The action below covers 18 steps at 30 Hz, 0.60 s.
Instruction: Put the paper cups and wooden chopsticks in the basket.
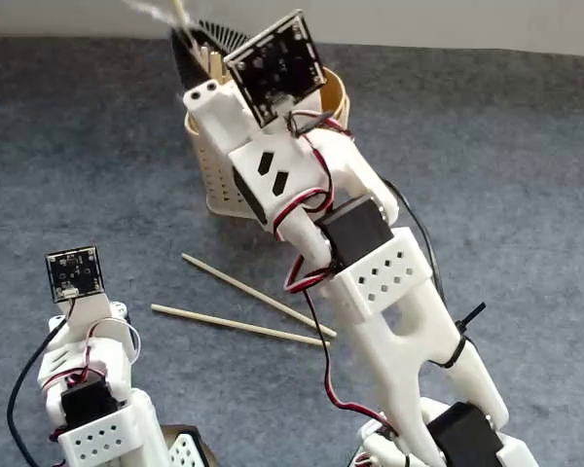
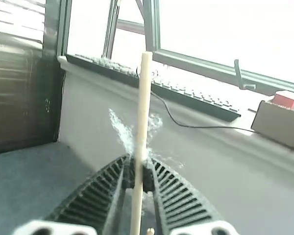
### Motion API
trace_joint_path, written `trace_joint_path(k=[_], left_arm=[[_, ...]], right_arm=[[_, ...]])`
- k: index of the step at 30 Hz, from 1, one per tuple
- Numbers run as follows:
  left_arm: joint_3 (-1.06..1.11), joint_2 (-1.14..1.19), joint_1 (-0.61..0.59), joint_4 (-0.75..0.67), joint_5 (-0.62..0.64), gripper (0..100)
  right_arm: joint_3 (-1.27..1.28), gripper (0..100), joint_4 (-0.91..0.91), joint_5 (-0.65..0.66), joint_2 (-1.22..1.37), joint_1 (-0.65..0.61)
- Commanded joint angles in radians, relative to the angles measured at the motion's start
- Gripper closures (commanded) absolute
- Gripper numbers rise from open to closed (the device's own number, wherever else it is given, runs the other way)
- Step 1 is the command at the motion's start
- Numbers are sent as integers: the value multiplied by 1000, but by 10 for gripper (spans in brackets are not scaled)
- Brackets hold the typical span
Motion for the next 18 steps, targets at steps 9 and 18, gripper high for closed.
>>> trace_joint_path(k=[9, 18], left_arm=[[21, -1, -10, 0, -5, 979], [21, -1, -10, 0, -5, 979]], right_arm=[[-7, 992, -111, -8, 120, 58], [-7, 992, -111, -11, 197, 105]])
